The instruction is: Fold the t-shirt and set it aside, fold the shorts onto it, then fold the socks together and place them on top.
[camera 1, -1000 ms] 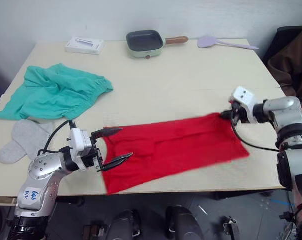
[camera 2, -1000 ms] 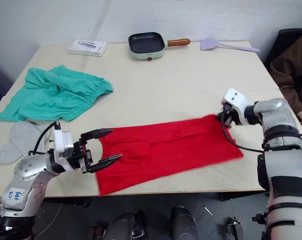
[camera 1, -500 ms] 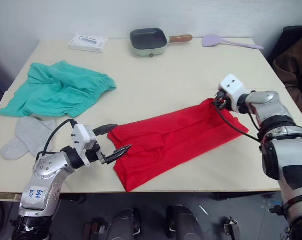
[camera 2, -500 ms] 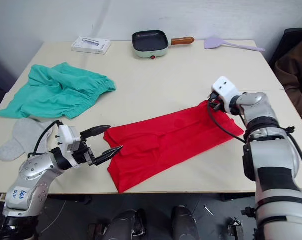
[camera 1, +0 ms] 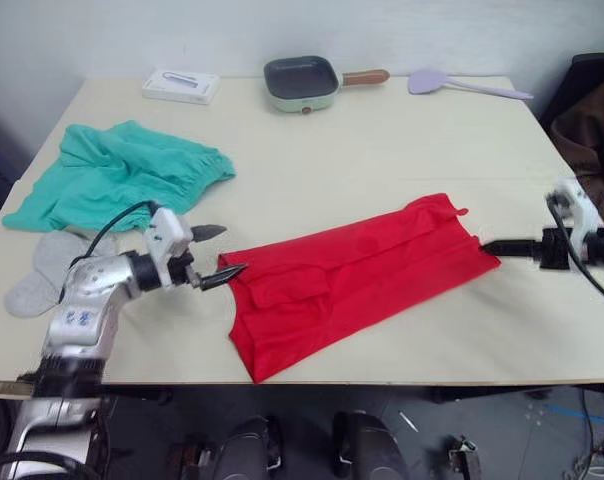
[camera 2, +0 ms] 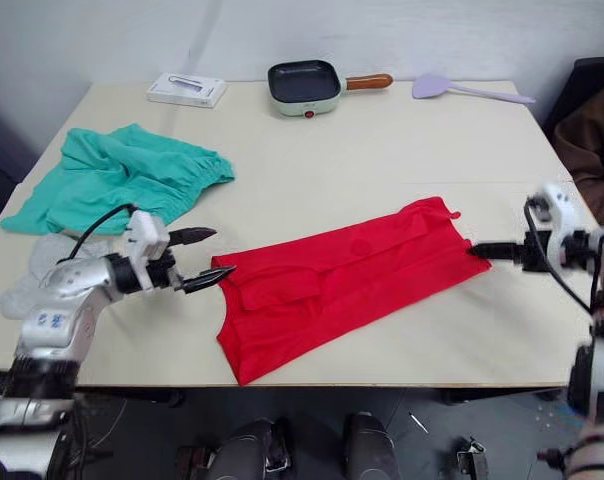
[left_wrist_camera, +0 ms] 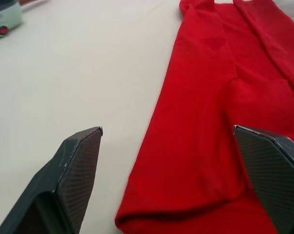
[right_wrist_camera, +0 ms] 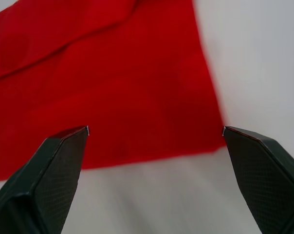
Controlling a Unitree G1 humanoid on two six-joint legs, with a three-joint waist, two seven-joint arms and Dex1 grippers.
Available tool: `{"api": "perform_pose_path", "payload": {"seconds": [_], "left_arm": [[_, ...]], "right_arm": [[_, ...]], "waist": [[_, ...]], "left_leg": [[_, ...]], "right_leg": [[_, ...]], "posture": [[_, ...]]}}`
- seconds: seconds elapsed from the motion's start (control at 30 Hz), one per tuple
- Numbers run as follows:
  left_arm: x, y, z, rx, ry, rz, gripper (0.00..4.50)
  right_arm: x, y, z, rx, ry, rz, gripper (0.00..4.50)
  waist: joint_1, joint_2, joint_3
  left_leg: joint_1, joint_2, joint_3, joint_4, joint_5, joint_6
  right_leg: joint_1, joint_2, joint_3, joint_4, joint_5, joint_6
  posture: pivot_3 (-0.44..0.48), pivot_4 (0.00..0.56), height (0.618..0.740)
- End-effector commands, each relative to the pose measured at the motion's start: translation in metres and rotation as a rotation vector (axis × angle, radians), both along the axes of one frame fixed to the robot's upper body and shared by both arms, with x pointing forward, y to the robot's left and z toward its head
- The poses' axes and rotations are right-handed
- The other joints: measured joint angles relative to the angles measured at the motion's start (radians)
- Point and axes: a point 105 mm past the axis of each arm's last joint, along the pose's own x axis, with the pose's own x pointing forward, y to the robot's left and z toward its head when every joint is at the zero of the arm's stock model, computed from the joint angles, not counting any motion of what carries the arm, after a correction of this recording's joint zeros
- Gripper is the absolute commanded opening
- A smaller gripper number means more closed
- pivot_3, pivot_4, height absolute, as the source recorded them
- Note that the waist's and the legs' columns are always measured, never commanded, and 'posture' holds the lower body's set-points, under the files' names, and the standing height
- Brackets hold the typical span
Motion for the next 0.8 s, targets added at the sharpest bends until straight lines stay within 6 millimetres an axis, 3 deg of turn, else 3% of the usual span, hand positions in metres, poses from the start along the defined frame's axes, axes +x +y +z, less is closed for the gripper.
{"api": "perform_pose_path", "payload": {"seconds": [0.03, 0.23, 0.33, 0.43, 0.47, 0.57, 0.8], "left_arm": [[0.015, -0.014, -0.003, 0.039, 0.016, -0.063, 4.5], [0.043, -0.031, -0.01, 0.094, 0.056, -0.067, 4.5], [0.052, -0.049, -0.026, 0.154, 0.129, -0.081, 4.5], [0.052, -0.056, -0.039, 0.187, 0.189, -0.093, 4.5], [0.054, -0.056, -0.042, 0.192, 0.202, -0.076, 4.5], [0.055, -0.058, -0.044, 0.185, 0.221, -0.067, 3.92], [0.041, -0.06, -0.052, 0.165, 0.314, -0.153, 1.79]], "right_arm": [[-0.015, 0.022, 0.011, 0.058, -0.024, -0.039, 4.46], [-0.027, 0.036, -0.018, 0.048, 0.008, -0.098, 4.46], [-0.034, 0.063, -0.034, 0.092, 0.029, -0.011, 4.46], [-0.029, 0.078, -0.039, 0.106, 0.022, -0.012, 3.92], [-0.026, 0.08, -0.039, 0.105, 0.02, -0.02, 3.61], [-0.017, 0.085, -0.04, 0.111, 0.013, -0.061, 2.55], [-0.003, 0.091, -0.039, 0.101, -0.029, -0.099, 0.15]], "waist": [[0.001, 0.0, 0.0], [0.003, -0.003, 0.0], [0.004, -0.012, -0.004], [-0.006, -0.019, -0.008], [-0.009, -0.021, -0.008], [-0.014, -0.022, -0.009], [-0.016, -0.022, -0.009]], "left_leg": [[0.0, 0.0, 0.0, 0.0, 0.0, 0.0], [0.0, -0.001, 0.0, 0.0, 0.0, 0.0], [0.0, -0.001, 0.0, 0.0, 0.0, 0.001], [0.0, -0.001, 0.001, 0.0, -0.001, 0.001], [0.0, 0.0, 0.001, 0.0, -0.001, 0.001], [0.001, 0.0, 0.001, 0.0, 0.0, 0.0], [0.001, 0.0, 0.0, -0.001, 0.0, 0.0]], "right_leg": [[0.0, 0.0, 0.0, 0.001, 0.0, 0.0], [-0.001, 0.0, 0.0, 0.001, 0.0, 0.0], [-0.001, 0.0, 0.0, 0.001, 0.0, 0.0], [0.0, 0.0, 0.0, 0.0, 0.0, 0.0], [0.0, 0.0, 0.0, 0.001, 0.0, 0.0], [0.0, 0.0, 0.0, 0.002, 0.0, 0.0], [-0.001, 0.0, 0.0, 0.002, 0.0, 0.0]], "posture": [[0.0, 0.15, 0.74], [0.0, 0.15, 0.74], [0.0, 0.15, 0.74], [0.0, 0.15, 0.74], [0.0, 0.15, 0.74], [0.0, 0.15, 0.74], [0.0, 0.15, 0.74]]}}
